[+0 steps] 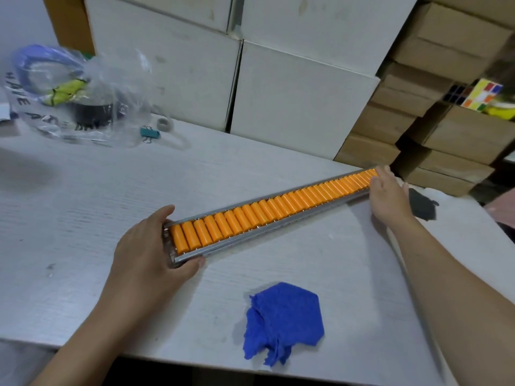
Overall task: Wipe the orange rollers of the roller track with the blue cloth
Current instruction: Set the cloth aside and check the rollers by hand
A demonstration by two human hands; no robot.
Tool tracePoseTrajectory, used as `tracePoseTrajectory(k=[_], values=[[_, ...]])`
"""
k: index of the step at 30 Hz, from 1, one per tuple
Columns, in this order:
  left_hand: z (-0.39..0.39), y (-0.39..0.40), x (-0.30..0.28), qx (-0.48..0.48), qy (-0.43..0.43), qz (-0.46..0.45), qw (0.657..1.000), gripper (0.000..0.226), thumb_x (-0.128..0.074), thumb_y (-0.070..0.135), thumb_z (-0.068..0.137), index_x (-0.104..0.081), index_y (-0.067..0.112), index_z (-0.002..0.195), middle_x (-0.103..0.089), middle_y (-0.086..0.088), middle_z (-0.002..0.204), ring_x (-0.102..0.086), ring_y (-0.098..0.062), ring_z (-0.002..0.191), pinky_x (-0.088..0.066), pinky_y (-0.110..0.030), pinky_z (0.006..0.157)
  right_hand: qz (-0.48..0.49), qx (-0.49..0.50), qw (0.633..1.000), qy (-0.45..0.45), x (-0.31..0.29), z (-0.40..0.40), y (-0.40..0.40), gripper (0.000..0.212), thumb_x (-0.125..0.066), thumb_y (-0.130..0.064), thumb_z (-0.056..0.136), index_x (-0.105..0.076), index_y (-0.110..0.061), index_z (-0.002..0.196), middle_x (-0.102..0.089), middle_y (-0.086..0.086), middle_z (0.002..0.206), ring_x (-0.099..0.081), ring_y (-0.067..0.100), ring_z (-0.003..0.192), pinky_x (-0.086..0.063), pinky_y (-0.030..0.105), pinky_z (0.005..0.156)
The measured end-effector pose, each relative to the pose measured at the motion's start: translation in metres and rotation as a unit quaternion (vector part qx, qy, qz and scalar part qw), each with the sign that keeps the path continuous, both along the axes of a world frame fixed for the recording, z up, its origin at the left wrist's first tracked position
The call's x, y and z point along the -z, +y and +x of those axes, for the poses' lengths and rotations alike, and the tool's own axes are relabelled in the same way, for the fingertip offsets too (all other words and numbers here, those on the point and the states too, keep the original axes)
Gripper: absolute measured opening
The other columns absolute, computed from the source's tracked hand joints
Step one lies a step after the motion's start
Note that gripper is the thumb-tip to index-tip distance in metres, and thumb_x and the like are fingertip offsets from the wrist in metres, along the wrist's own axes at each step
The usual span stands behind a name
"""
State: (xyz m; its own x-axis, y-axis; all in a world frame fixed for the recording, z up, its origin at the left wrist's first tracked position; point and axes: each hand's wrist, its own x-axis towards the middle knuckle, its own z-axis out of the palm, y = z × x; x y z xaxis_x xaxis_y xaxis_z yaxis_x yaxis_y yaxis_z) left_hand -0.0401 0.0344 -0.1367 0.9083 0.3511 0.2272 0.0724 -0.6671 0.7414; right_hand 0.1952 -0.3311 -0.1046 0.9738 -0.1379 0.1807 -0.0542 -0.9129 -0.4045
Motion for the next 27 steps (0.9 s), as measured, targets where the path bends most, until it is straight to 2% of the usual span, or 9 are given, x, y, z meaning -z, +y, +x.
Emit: tracePoseTrajectory(k=[4, 7, 11, 13, 15, 17, 21, 23, 27], values=[[0.0, 0.0, -0.001, 0.007, -0.006, 0.016, 1.0, 0.095, -0.083, 0.041, 0.056, -0.041, 0.018, 0.138, -0.06, -0.003, 0.114, -0.056, -0.026, 0.107, -0.044, -0.052, 0.094, 0.055, 0.013, 0.998, -0.005, 0.0, -0.016, 0.008, 0.046, -0.025, -0.032, 0.103, -0.035, -0.016, 0.145, -0.025, 0.006, 0.156, -0.017, 0.025, 0.144, -0.002, 0.043, 0.118], [0.001, 0.002, 0.0, 0.012, -0.008, 0.023, 1.0, 0.094, -0.084, 0.035, 0.058, -0.039, 0.016, 0.138, -0.06, -0.004, 0.114, -0.057, -0.026, 0.105, -0.045, -0.051, 0.093, 0.101, -0.039, 0.994, -0.017, -0.01, -0.052, 0.031, 0.041, -0.037, -0.029, 0.101, -0.044, -0.017, 0.139, -0.043, 0.007, 0.146, -0.036, 0.024, 0.134, -0.029, 0.037, 0.109], [0.0, 0.002, -0.001, 0.02, -0.014, 0.026, 0.999, 0.094, -0.073, 0.049, 0.056, -0.039, 0.016, 0.138, -0.06, -0.003, 0.115, -0.057, -0.024, 0.105, -0.045, -0.049, 0.093, 0.14, -0.223, 0.963, 0.059, -0.025, -0.142, 0.071, 0.029, -0.047, -0.028, 0.098, -0.055, -0.037, 0.125, -0.053, -0.021, 0.128, -0.045, -0.012, 0.114, -0.036, 0.007, 0.084], [0.001, 0.002, -0.001, 0.022, -0.014, 0.027, 0.999, 0.094, -0.07, 0.049, 0.056, -0.038, 0.017, 0.138, -0.06, -0.002, 0.115, -0.057, -0.024, 0.105, -0.045, -0.049, 0.093, 0.138, -0.307, 0.936, 0.101, -0.025, -0.182, 0.089, 0.029, -0.05, -0.029, 0.097, -0.057, -0.039, 0.124, -0.049, -0.028, 0.13, -0.039, -0.018, 0.118, -0.037, 0.009, 0.094], [0.001, 0.002, 0.0, 0.027, -0.014, 0.018, 0.999, 0.095, -0.077, 0.045, 0.059, -0.035, 0.018, 0.14, -0.06, -0.002, 0.114, -0.058, -0.023, 0.104, -0.046, -0.049, 0.092, 0.087, -0.379, 0.916, 0.093, -0.023, -0.203, 0.109, 0.033, -0.05, -0.03, 0.097, -0.053, -0.037, 0.129, -0.042, -0.027, 0.139, -0.029, -0.018, 0.126, -0.024, 0.016, 0.11], [0.001, 0.003, 0.0, 0.031, -0.014, 0.001, 0.999, 0.097, -0.083, 0.036, 0.06, -0.031, 0.019, 0.141, -0.06, -0.002, 0.113, -0.06, -0.023, 0.102, -0.047, -0.049, 0.09, 0.042, -0.432, 0.897, 0.081, -0.02, -0.211, 0.136, 0.04, -0.045, -0.035, 0.098, -0.043, -0.037, 0.138, -0.03, -0.028, 0.144, -0.013, -0.022, 0.13, -0.005, 0.012, 0.113], [-0.003, 0.002, -0.005, 0.029, -0.009, -0.041, 0.999, 0.103, -0.076, 0.044, 0.053, -0.029, 0.021, 0.141, -0.058, 0.002, 0.112, -0.062, -0.023, 0.1, -0.048, -0.047, 0.089, -0.032, -0.503, 0.862, 0.052, -0.016, -0.21, 0.188, 0.052, -0.033, -0.046, 0.099, -0.025, -0.032, 0.148, -0.005, -0.008, 0.16, 0.015, 0.0, 0.142, 0.017, 0.033, 0.114], [0.0, 0.001, -0.007, 0.037, -0.003, -0.054, 0.998, 0.106, -0.068, 0.051, 0.049, -0.029, 0.02, 0.142, -0.056, 0.004, 0.113, -0.061, -0.022, 0.101, -0.047, -0.045, 0.09, -0.076, -0.501, 0.862, 0.025, -0.013, -0.205, 0.203, 0.056, -0.028, -0.056, 0.096, -0.021, -0.035, 0.149, 0.006, -0.001, 0.16, 0.027, 0.009, 0.141, 0.024, 0.04, 0.11], [-0.004, 0.003, -0.01, 0.033, -0.011, -0.057, 0.998, 0.114, -0.056, 0.061, 0.041, -0.031, 0.017, 0.142, -0.056, 0.004, 0.11, -0.063, -0.027, 0.095, -0.046, -0.043, 0.088, -0.095, -0.491, 0.865, 0.036, -0.007, -0.202, 0.219, 0.057, -0.026, -0.061, 0.094, -0.022, -0.04, 0.147, 0.013, 0.006, 0.16, 0.033, 0.017, 0.139, 0.028, 0.046, 0.106]])
